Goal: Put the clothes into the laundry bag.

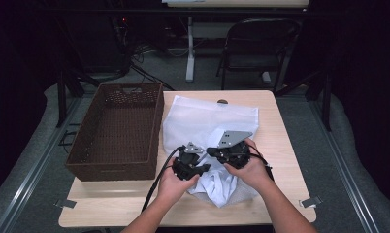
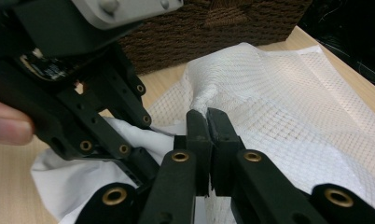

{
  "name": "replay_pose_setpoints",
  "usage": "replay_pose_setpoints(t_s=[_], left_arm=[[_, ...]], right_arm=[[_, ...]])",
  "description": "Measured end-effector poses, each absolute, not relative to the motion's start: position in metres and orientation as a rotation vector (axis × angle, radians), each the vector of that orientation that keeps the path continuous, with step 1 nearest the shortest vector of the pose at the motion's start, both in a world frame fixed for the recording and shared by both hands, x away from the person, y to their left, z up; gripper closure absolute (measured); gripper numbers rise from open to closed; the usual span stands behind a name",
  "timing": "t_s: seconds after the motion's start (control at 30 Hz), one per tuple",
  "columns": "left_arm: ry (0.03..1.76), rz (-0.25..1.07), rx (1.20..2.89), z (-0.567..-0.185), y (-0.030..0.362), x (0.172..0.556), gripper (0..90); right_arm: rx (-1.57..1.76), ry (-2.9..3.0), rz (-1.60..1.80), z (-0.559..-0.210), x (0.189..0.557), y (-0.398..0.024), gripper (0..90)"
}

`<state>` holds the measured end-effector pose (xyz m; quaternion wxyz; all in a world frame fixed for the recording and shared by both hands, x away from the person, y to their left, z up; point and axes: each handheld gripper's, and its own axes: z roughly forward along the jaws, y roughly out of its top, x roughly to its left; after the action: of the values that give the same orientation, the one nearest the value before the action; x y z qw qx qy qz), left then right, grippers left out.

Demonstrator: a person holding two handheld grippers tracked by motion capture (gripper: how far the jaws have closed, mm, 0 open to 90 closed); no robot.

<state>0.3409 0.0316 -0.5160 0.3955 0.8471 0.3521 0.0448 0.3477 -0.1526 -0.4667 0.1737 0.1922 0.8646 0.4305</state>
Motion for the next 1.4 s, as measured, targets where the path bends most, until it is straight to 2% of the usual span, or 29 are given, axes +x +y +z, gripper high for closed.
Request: replay_pose_setpoints(t_s=[0.6,0.93,1.23,1.4], left_arm=[[0.973,0.160,2.080,-0.519,0.040,0.358,83.3],[0.960,0.162,2.112,-0.529,0.033,0.357,82.5],[0.954,0.107,2.122,-0.531,0.040,0.354,72.8],[0.949,0.084,2.109,-0.526,0.042,0.350,63.0]], right_arm=[[0.542,2.446,1.232,-0.465,0.347,-0.153,88.7],[0.546,2.440,1.234,-0.464,0.348,-0.155,88.7],[0.559,2.441,1.222,-0.466,0.350,-0.156,88.7],[0.553,2.443,1.207,-0.467,0.350,-0.156,88.7]])
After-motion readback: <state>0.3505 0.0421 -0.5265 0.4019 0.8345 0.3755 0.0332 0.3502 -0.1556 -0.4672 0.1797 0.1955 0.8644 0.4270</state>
